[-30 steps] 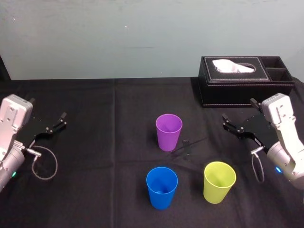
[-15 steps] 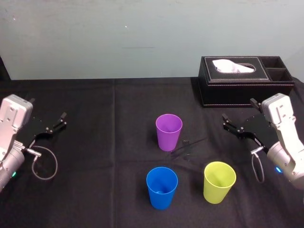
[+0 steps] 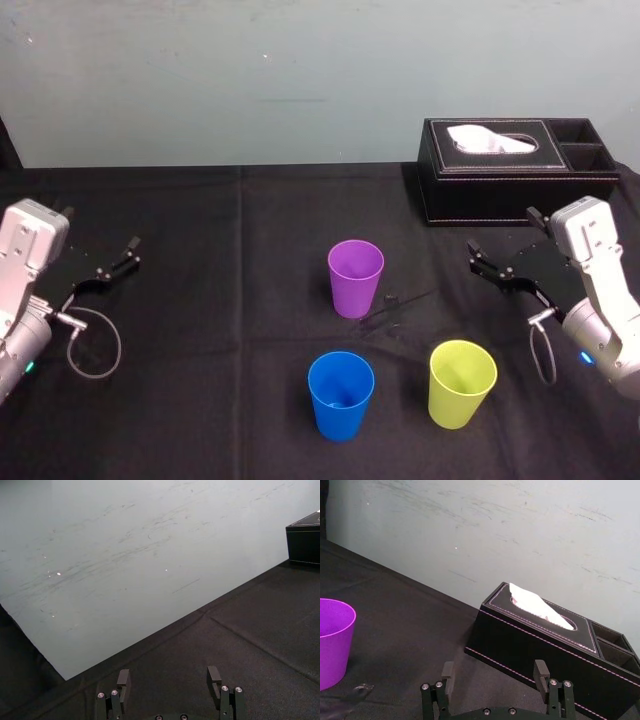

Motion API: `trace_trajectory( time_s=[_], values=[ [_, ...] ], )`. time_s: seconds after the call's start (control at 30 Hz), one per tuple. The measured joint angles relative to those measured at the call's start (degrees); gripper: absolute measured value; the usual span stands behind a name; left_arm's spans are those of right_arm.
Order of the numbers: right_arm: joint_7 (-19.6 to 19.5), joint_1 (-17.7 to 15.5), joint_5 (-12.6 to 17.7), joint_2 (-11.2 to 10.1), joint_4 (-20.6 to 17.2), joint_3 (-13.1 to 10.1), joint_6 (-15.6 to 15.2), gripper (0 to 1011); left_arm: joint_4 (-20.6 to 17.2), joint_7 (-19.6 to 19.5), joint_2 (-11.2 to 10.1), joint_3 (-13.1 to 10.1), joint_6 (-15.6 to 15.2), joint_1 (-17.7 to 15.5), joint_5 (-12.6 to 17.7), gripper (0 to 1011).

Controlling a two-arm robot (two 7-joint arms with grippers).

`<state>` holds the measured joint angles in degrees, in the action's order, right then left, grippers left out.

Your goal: Stack the three plastic cups sequentially using one hand.

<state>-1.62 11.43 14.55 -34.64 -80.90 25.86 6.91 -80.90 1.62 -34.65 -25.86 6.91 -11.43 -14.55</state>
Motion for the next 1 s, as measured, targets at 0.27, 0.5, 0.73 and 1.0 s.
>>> trace_trajectory(
  time_s=[0.27,0.5,0.73,1.0],
  values=[
    [0.00,0.00,0.00,0.00,0.00,0.00,0.00,1003,0.00,0.00,0.00,0.00,0.00,0.00,0.00,1000],
    [1.43,-0.22,1.17,0.34,0.00,-1.36,0.40,1003,0.00,0.00,0.00,0.00,0.00,0.00,0.00,1000],
    [4.55,-1.81,4.88,-0.35,-1.89,-4.60,0.40,1003,0.00,0.00,0.00,0.00,0.00,0.00,0.00,1000],
    [8.61,-5.76,9.77,-2.85,-6.47,-8.71,-0.14,1002,0.00,0.00,0.00,0.00,0.00,0.00,0.00,1000]
  ],
)
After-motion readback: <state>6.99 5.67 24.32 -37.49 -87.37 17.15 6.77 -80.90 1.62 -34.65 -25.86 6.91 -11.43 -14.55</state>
